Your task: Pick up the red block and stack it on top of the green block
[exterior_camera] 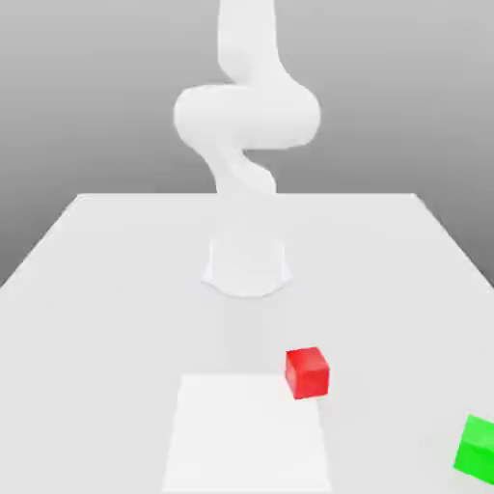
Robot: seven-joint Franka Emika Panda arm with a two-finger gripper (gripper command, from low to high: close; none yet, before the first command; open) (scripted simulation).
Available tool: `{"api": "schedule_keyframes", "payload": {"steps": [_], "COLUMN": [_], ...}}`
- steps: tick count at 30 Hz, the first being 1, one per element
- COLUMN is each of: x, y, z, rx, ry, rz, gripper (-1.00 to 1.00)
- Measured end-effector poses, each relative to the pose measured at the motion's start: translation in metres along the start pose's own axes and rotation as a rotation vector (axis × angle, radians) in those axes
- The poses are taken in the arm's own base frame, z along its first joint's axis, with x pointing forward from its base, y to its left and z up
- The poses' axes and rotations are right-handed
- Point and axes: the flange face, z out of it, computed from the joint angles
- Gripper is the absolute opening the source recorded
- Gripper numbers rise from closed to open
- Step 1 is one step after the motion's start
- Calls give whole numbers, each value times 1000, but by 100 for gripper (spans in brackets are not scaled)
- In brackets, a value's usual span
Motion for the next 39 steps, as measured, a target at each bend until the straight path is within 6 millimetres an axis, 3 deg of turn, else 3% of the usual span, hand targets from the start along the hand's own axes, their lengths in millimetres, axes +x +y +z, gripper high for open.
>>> {"api": "schedule_keyframes", "payload": {"steps": [4,9,13,18,25,26,33,39], "x": [-46,-118,-187,-281,-317,-320,-320,-301], "y": [10,49,98,175,208,212,211,191], "z": [97,195,255,312,352,356,356,328], "rx": [-99,-216,-313,-431,-446,-447,-447,-447], "ry": [-111,-254,-383,-545,-568,-569,-568,-565], "rz": [-50,-105,-148,-197,-204,-204,-204,-204], "gripper": [0,0,0,0,0,-100,-100,-100]}}
